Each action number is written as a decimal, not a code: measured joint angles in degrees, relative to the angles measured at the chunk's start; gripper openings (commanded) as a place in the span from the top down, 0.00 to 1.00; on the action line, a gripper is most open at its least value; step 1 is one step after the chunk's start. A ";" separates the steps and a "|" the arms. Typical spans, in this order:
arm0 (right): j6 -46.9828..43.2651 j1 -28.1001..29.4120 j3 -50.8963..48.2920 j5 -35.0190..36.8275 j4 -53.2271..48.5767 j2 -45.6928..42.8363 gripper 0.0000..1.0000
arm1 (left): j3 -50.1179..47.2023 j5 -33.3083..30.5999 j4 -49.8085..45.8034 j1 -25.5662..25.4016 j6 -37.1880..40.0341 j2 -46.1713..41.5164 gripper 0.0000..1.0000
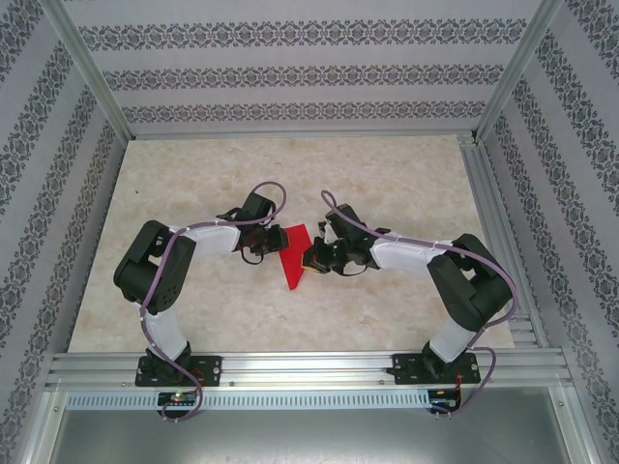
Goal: Fold a paper plane with a square sheet of paper (pick it up from the middle)
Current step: Third fold the triangle at the center of the table.
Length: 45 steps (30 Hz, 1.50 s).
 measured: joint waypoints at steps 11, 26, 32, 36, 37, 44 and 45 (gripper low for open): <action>-1.05 0.48 4.92 -0.20 1.57 7.17 0.93 | 0.09 0.70 0.42 0.00 0.66 0.22 0.75; -1.49 0.48 7.13 -0.17 2.21 11.30 0.93 | 0.09 1.18 0.94 0.00 0.68 0.44 0.75; -1.92 0.48 8.02 -0.17 2.25 11.82 0.93 | 0.09 1.51 1.29 0.00 0.68 0.50 0.75; -2.60 0.48 8.33 -0.17 2.25 12.37 0.92 | 0.09 1.70 1.51 0.00 0.66 0.66 0.75; -2.78 0.48 8.39 -0.17 2.23 12.59 0.92 | 0.09 1.81 1.60 0.00 0.68 0.66 0.75; -2.99 0.48 8.61 -0.15 2.03 13.60 0.92 | 0.09 1.90 1.73 0.00 0.66 0.70 0.75; -2.99 0.48 8.61 -0.13 2.03 13.60 0.92 | 0.09 1.90 1.73 0.00 0.68 0.70 0.75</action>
